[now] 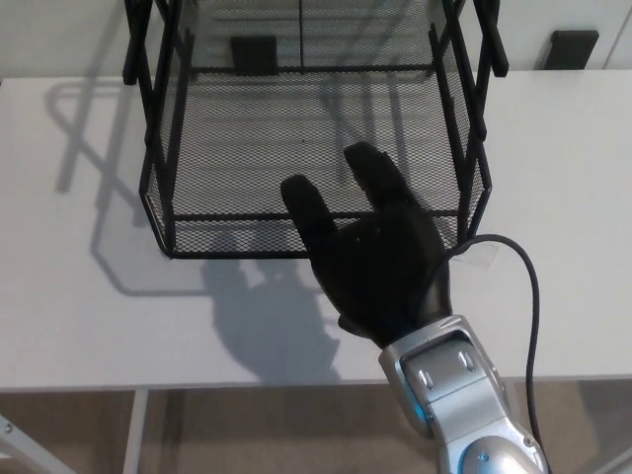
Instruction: The robot walks towards a file tray kept in the middle of a desk and uses its right hand to grab a tray and pulls it out towards itself
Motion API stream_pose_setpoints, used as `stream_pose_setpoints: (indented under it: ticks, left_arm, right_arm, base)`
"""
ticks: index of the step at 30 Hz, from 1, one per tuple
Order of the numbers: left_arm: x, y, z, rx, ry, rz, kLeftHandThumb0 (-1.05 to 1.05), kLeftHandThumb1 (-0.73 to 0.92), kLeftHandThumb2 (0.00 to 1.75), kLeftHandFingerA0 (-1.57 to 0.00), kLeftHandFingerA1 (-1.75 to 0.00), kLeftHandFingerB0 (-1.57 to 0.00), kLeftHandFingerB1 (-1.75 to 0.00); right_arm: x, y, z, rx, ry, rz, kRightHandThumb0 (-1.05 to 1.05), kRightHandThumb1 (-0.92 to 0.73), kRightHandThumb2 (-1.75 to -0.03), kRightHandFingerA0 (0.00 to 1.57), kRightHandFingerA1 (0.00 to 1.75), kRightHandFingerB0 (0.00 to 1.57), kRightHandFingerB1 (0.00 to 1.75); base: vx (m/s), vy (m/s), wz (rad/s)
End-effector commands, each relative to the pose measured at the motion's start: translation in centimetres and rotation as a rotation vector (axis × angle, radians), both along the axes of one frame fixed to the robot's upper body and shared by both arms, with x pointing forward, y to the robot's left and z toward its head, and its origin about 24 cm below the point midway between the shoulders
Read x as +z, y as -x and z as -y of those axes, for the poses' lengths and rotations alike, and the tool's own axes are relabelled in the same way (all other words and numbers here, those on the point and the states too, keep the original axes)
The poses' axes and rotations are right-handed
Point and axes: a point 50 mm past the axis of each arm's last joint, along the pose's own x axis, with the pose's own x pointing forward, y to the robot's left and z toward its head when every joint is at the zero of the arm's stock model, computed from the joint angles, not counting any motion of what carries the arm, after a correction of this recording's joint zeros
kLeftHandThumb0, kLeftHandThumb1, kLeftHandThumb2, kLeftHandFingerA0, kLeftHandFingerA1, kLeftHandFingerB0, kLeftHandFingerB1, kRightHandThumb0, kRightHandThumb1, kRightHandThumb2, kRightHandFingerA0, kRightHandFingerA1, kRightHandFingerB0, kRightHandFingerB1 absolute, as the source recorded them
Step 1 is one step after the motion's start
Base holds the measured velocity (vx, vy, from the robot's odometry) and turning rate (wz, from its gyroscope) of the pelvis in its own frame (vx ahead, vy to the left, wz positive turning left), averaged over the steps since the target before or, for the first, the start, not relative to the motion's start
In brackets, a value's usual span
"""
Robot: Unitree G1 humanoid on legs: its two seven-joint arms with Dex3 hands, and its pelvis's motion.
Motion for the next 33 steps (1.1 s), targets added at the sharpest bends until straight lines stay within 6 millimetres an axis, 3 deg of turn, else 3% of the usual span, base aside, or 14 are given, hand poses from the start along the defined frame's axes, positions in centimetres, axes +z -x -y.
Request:
stream_pose_setpoints:
  ticks: [1,2,3,10,11,13,14,15,23,24,29,30,31,33]
  left_arm:
    - [0.3,0.1,-0.5,-0.019,-0.024,0.003,-0.4,0.29,0.49,-0.72,-0.59,-0.52,-0.51]
    - [0.3,0.1,-0.5,-0.02,-0.024,0.003,-0.4,0.29,0.49,-0.72,-0.59,-0.52,-0.51]
    - [0.3,0.0,-0.5,-0.021,-0.023,0.0,-0.41,0.29,0.49,-0.72,-0.59,-0.52,-0.51]
    - [0.3,0.1,-0.4,-0.029,-0.025,-0.001,-0.42,0.29,0.49,-0.72,-0.58,-0.52,-0.51]
    - [0.4,0.1,-0.4,-0.028,-0.023,-0.003,-0.44,0.22,0.67,-0.67,-0.65,-0.48,-0.58]
    - [0.3,0.1,-0.4,-0.022,-0.018,-0.003,-0.44,0.21,0.67,-0.67,-0.65,-0.48,-0.58]
    - [0.3,0.0,-0.4,-0.03,-0.025,-0.001,-0.43,0.3,0.5,-0.72,-0.57,-0.51,-0.51]
    - [0.4,0.0,-0.4,-0.034,-0.023,0.001,-0.45,0.21,0.67,-0.67,-0.65,-0.48,-0.58]
    - [0.3,-0.1,-0.4,-0.031,-0.019,0.0,-0.44,0.22,0.66,-0.66,-0.65,-0.48,-0.57]
    - [0.4,-0.1,-0.3,-0.035,-0.019,0.003,-0.4,0.29,0.49,-0.72,-0.58,-0.52,-0.51]
    - [0.4,-0.1,-0.4,-0.031,-0.013,0.001,-0.39,0.29,0.5,-0.71,-0.58,-0.51,-0.49]
    - [0.4,-0.1,-0.4,-0.039,-0.014,0.002,-0.42,0.23,0.66,-0.66,-0.65,-0.48,-0.57]
    - [0.5,-0.1,-0.4,-0.044,-0.02,0.004,-0.4,0.3,0.5,-0.72,-0.57,-0.53,-0.49]
    - [0.5,-0.2,-0.4,-0.049,-0.024,0.005,-0.39,0.3,0.5,-0.71,-0.57,-0.53,-0.49]
  right_arm:
    - [-0.8,-0.4,0.6,-0.048,-0.018,-0.079,-0.61,-0.35,-0.82,0.02,0.26,0.08,0.32]
    - [-0.9,-0.4,0.6,-0.05,-0.018,-0.085,-0.61,-0.35,-0.82,0.02,0.26,0.08,0.32]
    - [-1.3,-0.4,0.7,-0.064,-0.02,-0.114,-0.79,-0.46,-0.55,0.0,0.36,0.11,0.28]
    - [-2.4,-0.9,1.3,-0.094,0.015,-0.137,-0.77,-0.46,-0.55,0.05,0.32,0.13,0.26]
    - [-2.5,-1.0,1.4,-0.099,0.011,-0.138,-0.77,-0.45,-0.55,0.08,0.31,0.15,0.26]
    - [-2.8,-1.0,1.7,-0.112,0.017,-0.138,-0.78,-0.45,-0.55,0.11,0.3,0.15,0.26]
    - [-2.9,-1.1,1.7,-0.116,0.02,-0.142,-0.69,-0.41,-0.79,0.07,0.35,0.1,0.31]
    - [-3.1,-1.1,1.8,-0.118,0.023,-0.143,-0.78,-0.45,-0.56,0.08,0.31,0.14,0.26]
    - [-3.7,-0.1,1.7,-0.079,-0.026,-0.187,-0.76,-0.43,-0.54,0.08,0.32,0.15,0.26]
    - [-3.6,0.3,1.5,-0.066,-0.036,-0.191,-0.76,-0.42,-0.54,0.06,0.33,0.14,0.26]
    - [-3.3,1.8,1.0,-0.033,-0.074,-0.206,-0.78,-0.45,-0.54,0.04,0.34,0.12,0.28]
    - [-3.3,2.1,0.8,-0.027,-0.078,-0.207,-0.78,-0.45,-0.54,0.04,0.35,0.11,0.28]
    - [-3.2,2.5,0.7,-0.018,-0.08,-0.204,-0.78,-0.45,-0.54,0.03,0.36,0.11,0.28]
    - [-3.1,3.2,0.6,0.008,-0.103,-0.199,-0.75,-0.43,-0.54,0.06,0.36,0.13,0.29]
  base:
    - [0.0,0.0,0.0]
    - [0.0,0.0,0.0]
    - [0.0,0.0,0.0]
    - [0.0,0.0,0.0]
    - [0.0,0.0,0.0]
    - [0.0,0.0,0.0]
    - [0.0,0.0,0.0]
    - [0.0,0.0,0.0]
    - [0.0,0.0,0.0]
    - [0.0,0.0,0.0]
    - [0.0,0.0,0.0]
    - [0.0,0.0,0.0]
    - [0.0,0.0,0.0]
    - [0.0,0.0,0.0]
